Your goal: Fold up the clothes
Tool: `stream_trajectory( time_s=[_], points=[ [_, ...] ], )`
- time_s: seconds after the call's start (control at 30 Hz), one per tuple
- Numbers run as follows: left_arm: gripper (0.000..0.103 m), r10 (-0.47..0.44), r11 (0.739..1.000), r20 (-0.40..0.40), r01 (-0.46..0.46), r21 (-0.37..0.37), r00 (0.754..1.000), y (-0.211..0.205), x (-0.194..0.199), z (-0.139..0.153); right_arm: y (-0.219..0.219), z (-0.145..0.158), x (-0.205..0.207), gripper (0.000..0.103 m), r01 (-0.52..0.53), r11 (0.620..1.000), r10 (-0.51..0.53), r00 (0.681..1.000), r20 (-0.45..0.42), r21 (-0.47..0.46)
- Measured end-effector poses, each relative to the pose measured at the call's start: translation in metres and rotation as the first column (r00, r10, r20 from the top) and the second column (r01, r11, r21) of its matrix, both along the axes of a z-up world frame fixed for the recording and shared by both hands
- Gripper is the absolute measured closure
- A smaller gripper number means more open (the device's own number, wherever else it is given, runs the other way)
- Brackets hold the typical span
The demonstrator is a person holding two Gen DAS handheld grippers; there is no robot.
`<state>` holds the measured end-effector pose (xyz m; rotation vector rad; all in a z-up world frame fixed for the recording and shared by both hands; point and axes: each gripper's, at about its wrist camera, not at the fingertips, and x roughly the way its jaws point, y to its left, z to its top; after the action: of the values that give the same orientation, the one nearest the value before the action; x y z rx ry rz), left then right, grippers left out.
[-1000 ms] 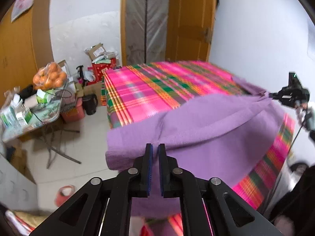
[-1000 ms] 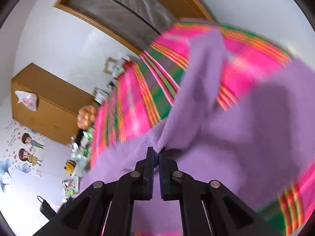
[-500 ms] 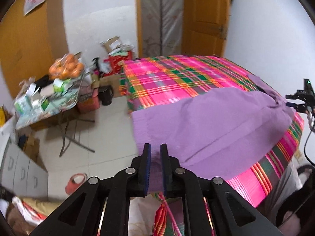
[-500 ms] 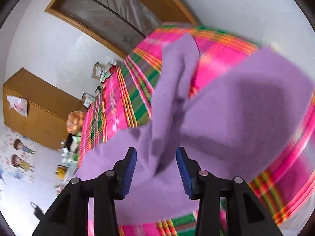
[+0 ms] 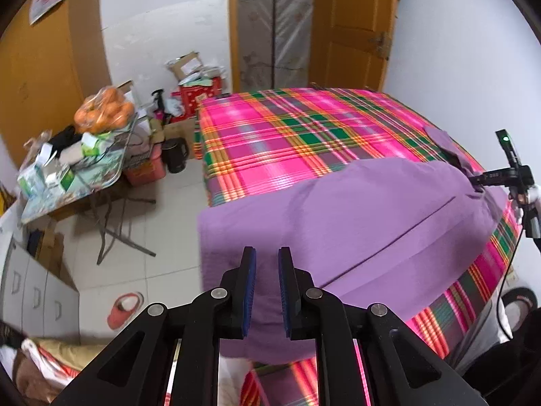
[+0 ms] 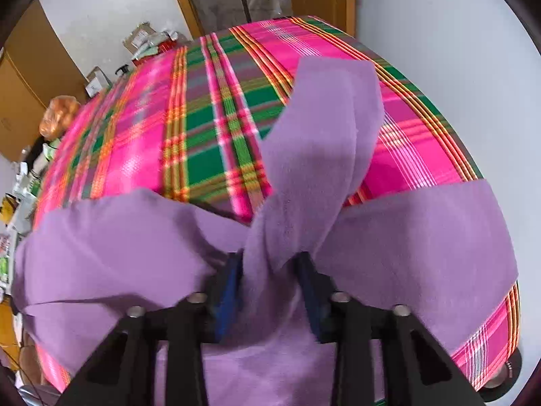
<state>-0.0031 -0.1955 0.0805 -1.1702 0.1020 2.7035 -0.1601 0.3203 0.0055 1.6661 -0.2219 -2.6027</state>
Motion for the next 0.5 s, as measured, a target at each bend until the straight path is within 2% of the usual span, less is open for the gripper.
stream_trajectory(
  time_s=[0.07,0.17,0.33,0.4,0.5],
  points=[
    [0.089,-0.027,1.000,0.001,0.027,0.000,1.000,0.010,-0.002,-0.001,0.009,0.001,0.005,0.087,0.009,0.999,-0.010,1.000,-0.023,-0.035],
    [0.089,-0.064,0.998,0.020,0.064,-0.015,0.998,0.023,-0.003,-0.005,0.025,0.009,0.020,0.090,0.024,0.990,-0.035,0.996,-0.077,-0.137],
    [0.089,-0.088,0.996,0.049,0.090,-0.026,0.995,0.031,-0.005,-0.012,0.061,0.020,0.069,0.090,0.068,0.941,-0.133,0.975,-0.177,-0.332],
    [0.089,-0.091,0.995,0.060,0.093,-0.022,0.994,0.033,-0.007,-0.015,0.073,0.011,0.093,0.091,0.099,0.926,-0.168,0.973,-0.161,-0.364],
    [0.089,-0.108,0.994,0.076,0.110,-0.022,0.991,0.039,-0.008,-0.019,0.086,-0.013,0.115,0.094,0.164,0.913,-0.209,0.974,-0.083,-0.373]
  ],
)
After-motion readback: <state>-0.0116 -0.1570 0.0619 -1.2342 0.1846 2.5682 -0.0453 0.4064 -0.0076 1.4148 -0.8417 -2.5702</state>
